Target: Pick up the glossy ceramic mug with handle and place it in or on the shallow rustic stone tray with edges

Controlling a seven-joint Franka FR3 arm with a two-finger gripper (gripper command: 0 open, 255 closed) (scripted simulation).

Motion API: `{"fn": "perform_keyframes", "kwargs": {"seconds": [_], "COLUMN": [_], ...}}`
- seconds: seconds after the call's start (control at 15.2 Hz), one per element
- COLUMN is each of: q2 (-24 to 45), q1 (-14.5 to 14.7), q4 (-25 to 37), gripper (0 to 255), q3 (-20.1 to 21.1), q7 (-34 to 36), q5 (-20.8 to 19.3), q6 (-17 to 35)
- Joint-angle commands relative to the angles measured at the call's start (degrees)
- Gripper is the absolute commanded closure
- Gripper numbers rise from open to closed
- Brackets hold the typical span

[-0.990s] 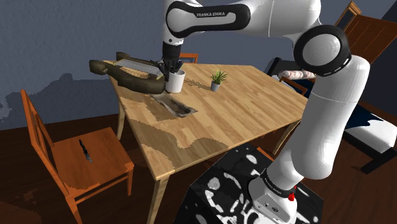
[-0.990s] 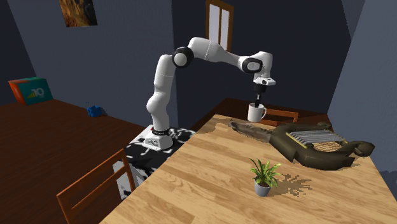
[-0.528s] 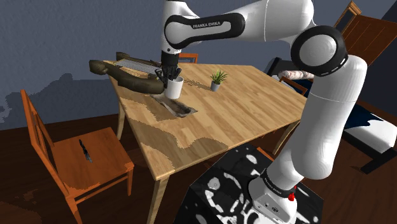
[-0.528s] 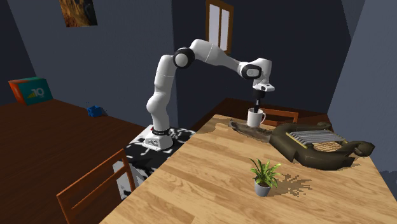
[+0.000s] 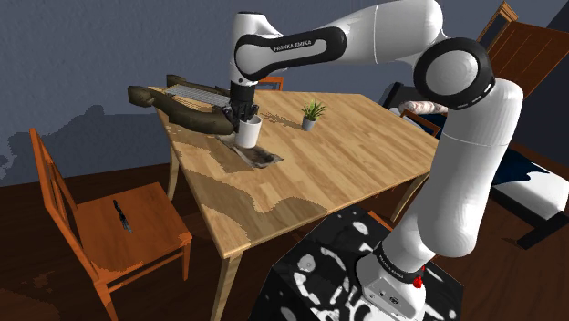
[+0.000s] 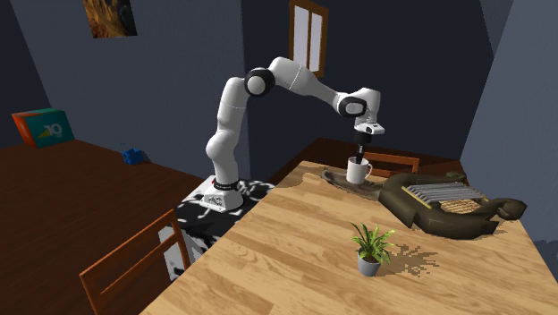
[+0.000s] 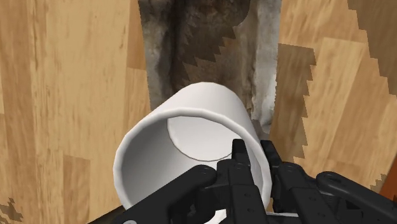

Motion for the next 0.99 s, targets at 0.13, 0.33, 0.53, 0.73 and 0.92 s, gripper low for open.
{"fn": "perform_keyframes", "kwargs": {"seconds": [0.13, 0.33, 0.53, 0.73, 0.92], "q2": [0.00, 0.00, 0.00, -1.22, -1.43], "q1": [0.00, 0.00, 0.00, 0.15, 0.19], "q4": [-0.01, 0.00, 0.00, 4.12, 5.34], "gripper": [255, 0, 0, 0, 0], "q3": [0.00, 0.00, 0.00, 0.12, 0.15], "q7": [0.00, 0.00, 0.00, -0.13, -0.16], "q5": [0.00, 0.00, 0.00, 0.17, 0.21], "q6": [0.03, 0.03, 0.03, -5.31, -6.74]}}
